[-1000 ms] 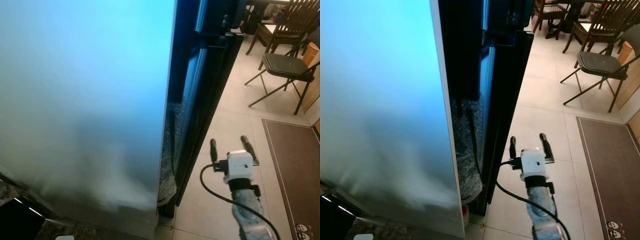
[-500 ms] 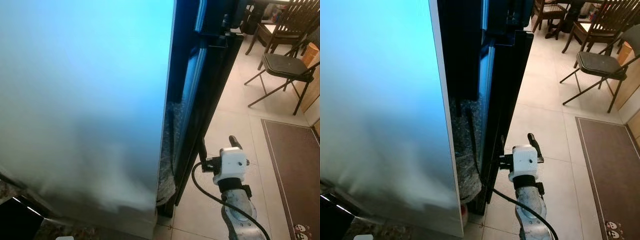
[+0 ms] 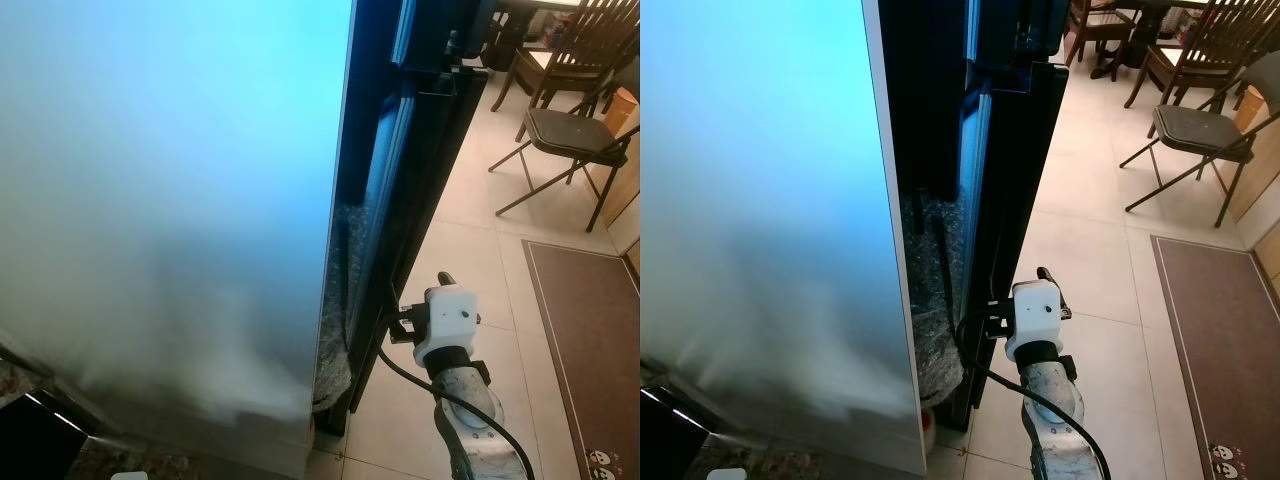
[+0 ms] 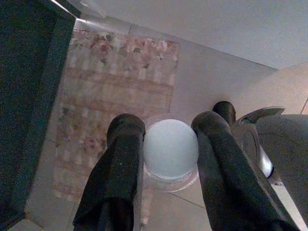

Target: Restocking fridge

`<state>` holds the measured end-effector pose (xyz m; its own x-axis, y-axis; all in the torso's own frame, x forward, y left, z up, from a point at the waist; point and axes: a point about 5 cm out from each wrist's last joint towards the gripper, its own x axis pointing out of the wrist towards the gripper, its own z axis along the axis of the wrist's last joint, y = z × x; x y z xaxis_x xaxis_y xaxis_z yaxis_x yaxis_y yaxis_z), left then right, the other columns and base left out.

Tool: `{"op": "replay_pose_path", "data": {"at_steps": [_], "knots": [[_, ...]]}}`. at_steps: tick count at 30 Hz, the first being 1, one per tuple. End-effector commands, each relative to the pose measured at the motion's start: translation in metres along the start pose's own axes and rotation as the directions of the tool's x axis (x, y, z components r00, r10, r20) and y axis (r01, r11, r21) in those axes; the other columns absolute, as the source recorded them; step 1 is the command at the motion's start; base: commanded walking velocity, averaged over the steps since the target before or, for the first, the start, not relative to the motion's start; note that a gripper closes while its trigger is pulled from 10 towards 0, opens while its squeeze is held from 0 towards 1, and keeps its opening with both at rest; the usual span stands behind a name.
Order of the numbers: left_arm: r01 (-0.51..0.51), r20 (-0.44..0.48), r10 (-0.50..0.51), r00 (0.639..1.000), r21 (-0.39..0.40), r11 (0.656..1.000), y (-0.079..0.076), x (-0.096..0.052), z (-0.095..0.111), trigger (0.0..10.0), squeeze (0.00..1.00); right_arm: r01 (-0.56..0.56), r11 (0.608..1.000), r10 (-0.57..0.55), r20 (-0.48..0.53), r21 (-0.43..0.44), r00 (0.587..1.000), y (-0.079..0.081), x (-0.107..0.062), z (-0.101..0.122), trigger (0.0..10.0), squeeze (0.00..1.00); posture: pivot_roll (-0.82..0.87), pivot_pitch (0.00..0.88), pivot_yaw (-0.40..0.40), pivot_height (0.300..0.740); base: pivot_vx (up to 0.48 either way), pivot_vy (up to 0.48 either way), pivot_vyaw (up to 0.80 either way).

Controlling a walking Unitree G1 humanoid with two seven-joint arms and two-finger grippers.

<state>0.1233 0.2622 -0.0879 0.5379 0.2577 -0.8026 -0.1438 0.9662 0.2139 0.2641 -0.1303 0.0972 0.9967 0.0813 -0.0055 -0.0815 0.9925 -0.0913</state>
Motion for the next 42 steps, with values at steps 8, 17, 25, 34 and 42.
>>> {"op": "replay_pose_path", "data": {"at_steps": [8, 17, 25, 34, 42], "knots": [[-0.010, -0.002, 0.010, 1.000, -0.006, 1.000, 0.000, -0.001, -0.002, 10.0, 0.00, -0.004, 1.000, 0.004, -0.001, 0.008, 1.000, 0.000, 0.000, 0.006, 10.0, 0.00, 0.08, 0.000, -0.046, 0.740, 0.000, 0.000, 0.00], [-0.012, -0.007, 0.011, 1.000, -0.035, 0.999, -0.004, 0.000, -0.002, 10.0, 0.00, -0.219, 0.975, 0.220, -0.039, 0.022, 0.975, 0.033, -0.002, 0.004, 10.0, 0.00, 0.08, 0.000, -0.067, 0.740, 0.000, 0.000, 0.00], [-0.012, -0.007, 0.012, 1.000, -0.038, 0.999, -0.005, 0.000, -0.002, 10.0, 0.00, -0.252, 0.967, 0.253, -0.042, 0.028, 0.966, 0.037, -0.001, 0.005, 10.0, 0.00, 0.09, 0.000, -0.073, 0.740, 0.000, 0.000, 0.00], [-0.011, -0.008, 0.011, 1.000, -0.040, 0.999, -0.006, 0.000, -0.002, 10.0, 0.00, -0.174, 0.985, 0.174, -0.010, 0.015, 0.985, 0.023, 0.006, 0.013, 10.0, 0.00, 0.08, 0.000, -0.076, 0.740, 0.000, 0.000, 0.00], [-0.013, -0.007, 0.013, 1.000, -0.044, 0.999, -0.007, 0.000, -0.002, 10.0, 0.00, -0.169, 0.985, 0.169, 0.015, 0.010, 0.985, 0.023, 0.010, 0.017, 10.0, 0.00, 0.09, 0.000, -0.078, 0.740, 0.000, 0.000, 0.00]]}}
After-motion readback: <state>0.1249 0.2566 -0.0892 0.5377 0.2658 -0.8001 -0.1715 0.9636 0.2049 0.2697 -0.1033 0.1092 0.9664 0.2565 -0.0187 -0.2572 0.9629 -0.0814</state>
